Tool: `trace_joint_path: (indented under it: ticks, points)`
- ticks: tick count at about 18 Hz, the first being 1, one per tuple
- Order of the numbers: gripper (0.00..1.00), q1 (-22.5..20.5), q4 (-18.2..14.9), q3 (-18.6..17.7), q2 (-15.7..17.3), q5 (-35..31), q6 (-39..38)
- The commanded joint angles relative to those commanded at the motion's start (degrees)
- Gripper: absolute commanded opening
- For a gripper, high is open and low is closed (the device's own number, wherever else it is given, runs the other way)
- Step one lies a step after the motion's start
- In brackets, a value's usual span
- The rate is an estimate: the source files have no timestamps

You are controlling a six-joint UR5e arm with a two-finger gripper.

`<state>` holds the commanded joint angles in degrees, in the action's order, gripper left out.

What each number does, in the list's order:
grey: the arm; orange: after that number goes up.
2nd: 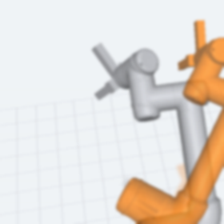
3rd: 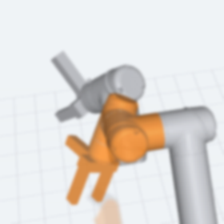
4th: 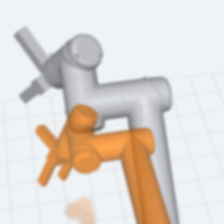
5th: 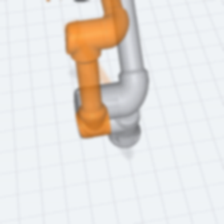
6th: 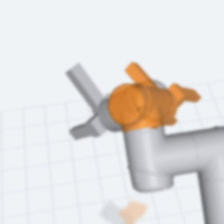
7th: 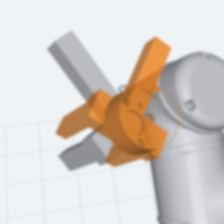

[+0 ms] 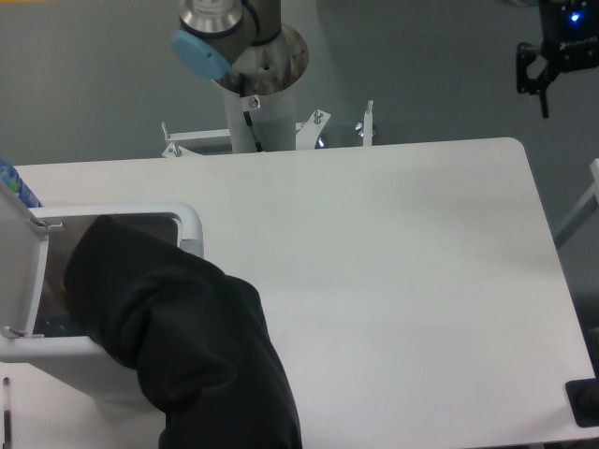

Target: Open the trash can

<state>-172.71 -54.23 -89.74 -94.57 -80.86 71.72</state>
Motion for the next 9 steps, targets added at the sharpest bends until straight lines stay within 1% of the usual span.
trace_joint_path:
  ticks: [2,9]
  points:
    - [1.0,0.3,0.0,-0.5,0.1,0.0,-0.2]
    - [1.0,0.4,0.0,-0.4,0.1,-0.1,-0.3]
